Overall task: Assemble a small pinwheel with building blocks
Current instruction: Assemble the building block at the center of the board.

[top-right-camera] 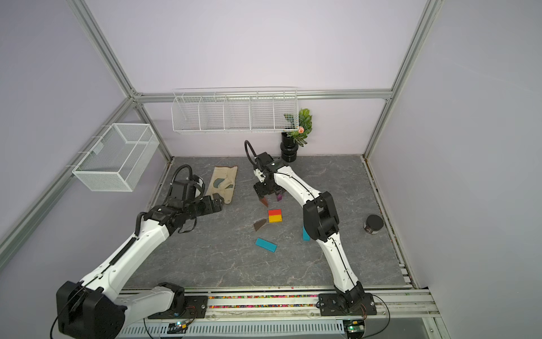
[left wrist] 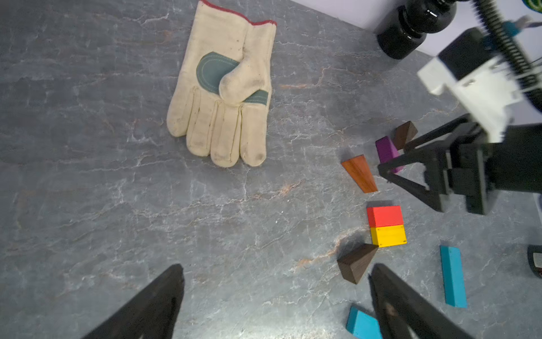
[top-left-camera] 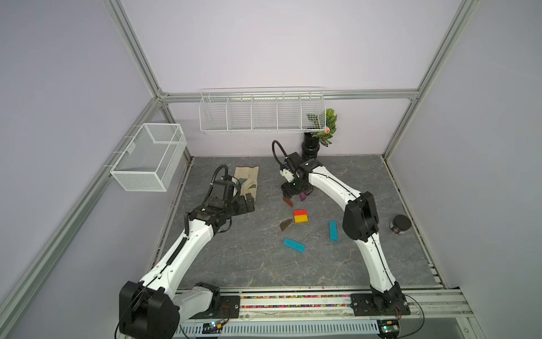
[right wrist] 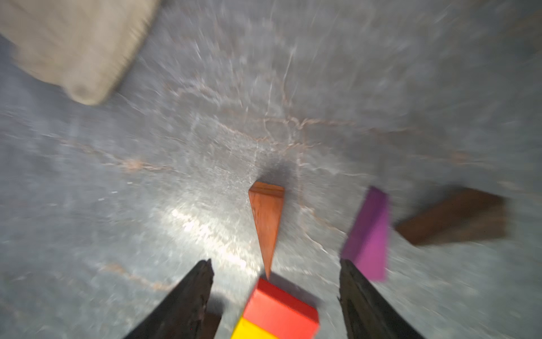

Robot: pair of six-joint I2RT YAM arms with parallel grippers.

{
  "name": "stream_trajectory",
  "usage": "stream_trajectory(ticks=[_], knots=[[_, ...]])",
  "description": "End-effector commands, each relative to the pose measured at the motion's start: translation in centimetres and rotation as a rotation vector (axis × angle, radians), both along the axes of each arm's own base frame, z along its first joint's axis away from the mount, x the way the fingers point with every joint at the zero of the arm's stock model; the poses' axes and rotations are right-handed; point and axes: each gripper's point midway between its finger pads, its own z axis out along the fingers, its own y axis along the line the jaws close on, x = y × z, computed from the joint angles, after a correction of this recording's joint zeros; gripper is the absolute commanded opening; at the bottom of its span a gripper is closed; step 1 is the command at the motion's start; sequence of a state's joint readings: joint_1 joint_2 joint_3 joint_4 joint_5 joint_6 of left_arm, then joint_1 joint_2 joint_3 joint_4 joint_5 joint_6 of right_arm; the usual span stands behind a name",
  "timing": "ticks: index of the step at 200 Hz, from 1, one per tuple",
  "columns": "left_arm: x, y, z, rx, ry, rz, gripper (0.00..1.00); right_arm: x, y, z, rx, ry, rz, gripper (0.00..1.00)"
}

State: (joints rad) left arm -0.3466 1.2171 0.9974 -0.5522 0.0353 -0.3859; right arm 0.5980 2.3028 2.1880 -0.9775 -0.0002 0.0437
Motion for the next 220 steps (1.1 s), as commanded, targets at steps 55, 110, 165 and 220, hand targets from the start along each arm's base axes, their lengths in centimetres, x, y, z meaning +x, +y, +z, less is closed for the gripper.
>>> stream_trajectory(ticks=[55,110,165,220], knots=[[1.5,-2.5,1.2,0.028,0.002,-0.154,1.00,-0.5,-6.2,-2.4,-0.222,0.020,-0.076,0.72],[0.9,-5.6,1.8,0.075,-0.024,-0.294,1.00,-0.5,-8.0,-6.4,-0.241,0.078,-0.141,0.71],[1.3,-9.7,1.5,0.140,0.004,-0.438,1.00,2.4,-9.9,-7.5,-0.197,0.067,-0.242,0.64],[2.2,-12.0,0.4,0.247,0.018,-0.556,1.00,5.1,-11.5,-7.5,-0.166,0.062,-0.315,0.62]])
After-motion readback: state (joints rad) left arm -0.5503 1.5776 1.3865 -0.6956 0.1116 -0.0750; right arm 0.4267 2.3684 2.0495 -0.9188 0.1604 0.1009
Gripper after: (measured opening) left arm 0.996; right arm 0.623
